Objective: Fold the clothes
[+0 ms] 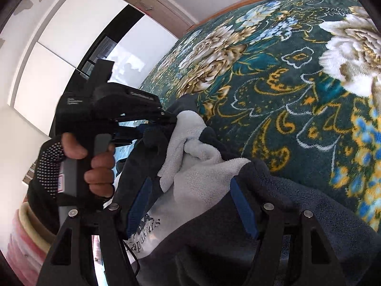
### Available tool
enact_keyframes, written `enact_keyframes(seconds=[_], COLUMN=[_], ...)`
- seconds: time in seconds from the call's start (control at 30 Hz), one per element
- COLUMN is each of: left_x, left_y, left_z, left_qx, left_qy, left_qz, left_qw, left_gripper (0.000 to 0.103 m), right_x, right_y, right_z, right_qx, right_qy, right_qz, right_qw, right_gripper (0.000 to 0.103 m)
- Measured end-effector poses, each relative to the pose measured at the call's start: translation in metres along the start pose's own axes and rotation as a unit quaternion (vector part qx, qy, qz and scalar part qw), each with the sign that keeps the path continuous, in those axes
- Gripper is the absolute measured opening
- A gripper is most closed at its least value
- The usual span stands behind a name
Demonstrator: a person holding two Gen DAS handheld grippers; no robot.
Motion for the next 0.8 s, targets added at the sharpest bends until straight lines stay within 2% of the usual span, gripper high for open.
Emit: enact_keyframes(seconds=[0.1, 0.17, 0.27, 0.37, 0.43, 0.47, 0.6, 0.67, 0.73, 0.8], left_x=[0.003, 0.006, 0.015, 0.04, 0.068, 0.087, 0.168, 0.206, 0.233, 0.252], left_y=[0.0, -0.001, -0.012, -0.049, -0.086, -0.11, -0.216, -0.261, -0.297, -0.325], left_z=[-0.006, -0.02, -0.059, -0.108, -0.135, -0.141, -0.14, -0.124, -0.109, -0.096], left_qx=[-0.003, -0.004, -0.024, -0.057, -0.086, -0.098, -0.147, -0.147, -0.136, -0.126], left_qy=[-0.012, -0.049, -0.101, -0.146, -0.176, -0.179, -0.141, -0.094, -0.09, -0.101], left_qz=[-0.005, -0.012, -0.019, -0.023, -0.031, -0.04, -0.108, -0.164, -0.202, -0.225], left_qw=[0.9999, 0.9987, 0.9944, 0.9874, 0.9801, 0.978, 0.973, 0.9708, 0.9656, 0.9608], left_gripper=[0.036, 0.058, 0.063, 0.069, 0.076, 0.078, 0.078, 0.078, 0.077, 0.077], right_x=[0.0, -0.001, -0.001, -0.003, -0.003, -0.002, 0.008, 0.017, 0.026, 0.033], right_y=[0.0, 0.0, 0.0, 0.0, 0.0, 0.0, -0.002, -0.006, -0.011, -0.017], right_z=[0.001, 0.001, -0.001, -0.005, -0.007, -0.009, -0.012, -0.013, -0.016, -0.027], right_qx=[-0.004, -0.007, -0.011, -0.017, -0.021, -0.025, -0.039, -0.04, -0.036, -0.043], right_qy=[0.001, 0.002, 0.012, 0.024, 0.029, 0.027, 0.014, 0.017, 0.025, 0.032], right_qz=[0.004, 0.006, 0.005, 0.008, 0.009, 0.005, -0.023, -0.046, -0.069, -0.097], right_qw=[1.0, 1.0, 1.0, 1.0, 0.999, 0.999, 0.999, 0.998, 0.997, 0.994], right_gripper=[0.07, 0.07, 0.07, 0.07, 0.07, 0.07, 0.07, 0.07, 0.07, 0.07])
Point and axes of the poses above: each gripper's, at about its wrist camera, not at the fingertips, and z roughly the way its jaws point, x to its left, y to its top, the point moved 3 cm from there along z, roughly the way its jaws point, and after that the axes turned 7 degrees about x, right-handed, at the moved point
